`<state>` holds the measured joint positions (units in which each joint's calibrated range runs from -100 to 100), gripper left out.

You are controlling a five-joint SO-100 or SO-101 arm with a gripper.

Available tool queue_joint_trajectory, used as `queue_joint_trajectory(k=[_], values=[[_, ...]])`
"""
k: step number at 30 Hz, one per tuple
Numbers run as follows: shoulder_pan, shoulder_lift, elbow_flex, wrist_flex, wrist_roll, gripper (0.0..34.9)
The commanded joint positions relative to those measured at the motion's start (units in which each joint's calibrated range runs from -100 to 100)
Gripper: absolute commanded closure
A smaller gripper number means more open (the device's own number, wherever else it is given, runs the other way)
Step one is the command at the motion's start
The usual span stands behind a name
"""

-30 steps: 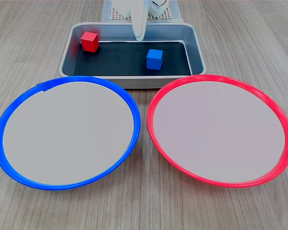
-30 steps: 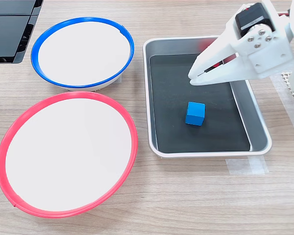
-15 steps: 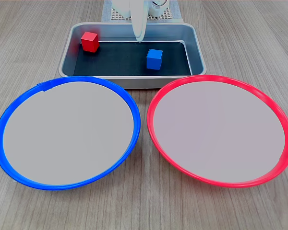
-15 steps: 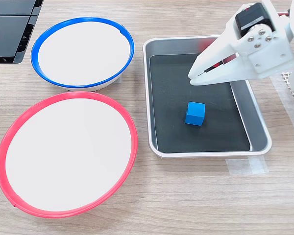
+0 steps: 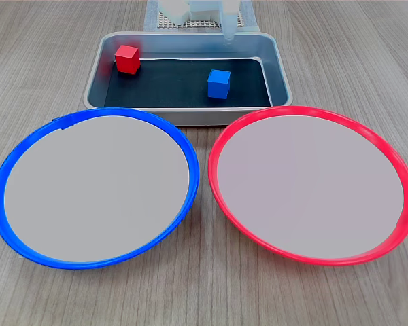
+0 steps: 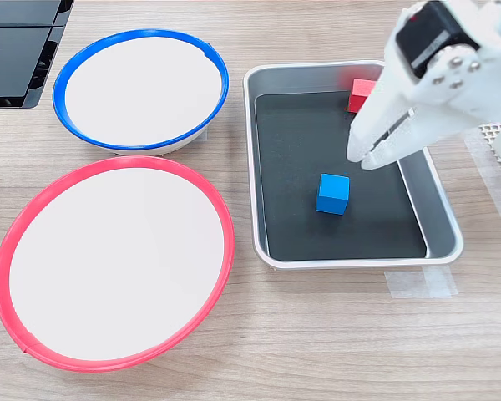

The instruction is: Move two blocks from tray to matching dishes

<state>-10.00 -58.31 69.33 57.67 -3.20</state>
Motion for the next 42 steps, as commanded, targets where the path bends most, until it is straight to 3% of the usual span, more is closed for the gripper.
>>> queue_joint_trajectory(k=[1,2,7,10,19,21,22,24,27,28,33,38,42], values=[[-0.40,18.18,-15.12,6.92,-0.49,25.5],[-0.21,20.32,-15.76,7.09,-0.29,23.7],[2.05,27.82,-16.30,3.95,0.59,22.6],[2.71,30.47,-16.21,2.63,0.63,20.2],[4.02,34.56,-15.39,-1.83,0.34,19.9],[3.74,35.58,-14.75,-3.40,0.49,21.4],[3.46,36.18,-14.57,-4.14,0.54,24.7],[2.80,36.95,-14.57,-4.96,0.78,34.6],[1.58,37.29,-15.94,-3.89,1.22,34.7],[1.86,37.46,-20.85,0.32,1.66,34.7],[8.64,40.19,-38.51,8.66,2.10,34.7],[18.33,49.31,-58.27,9.32,2.44,34.7],[22.47,60.40,-70.01,5.77,2.69,34.7]])
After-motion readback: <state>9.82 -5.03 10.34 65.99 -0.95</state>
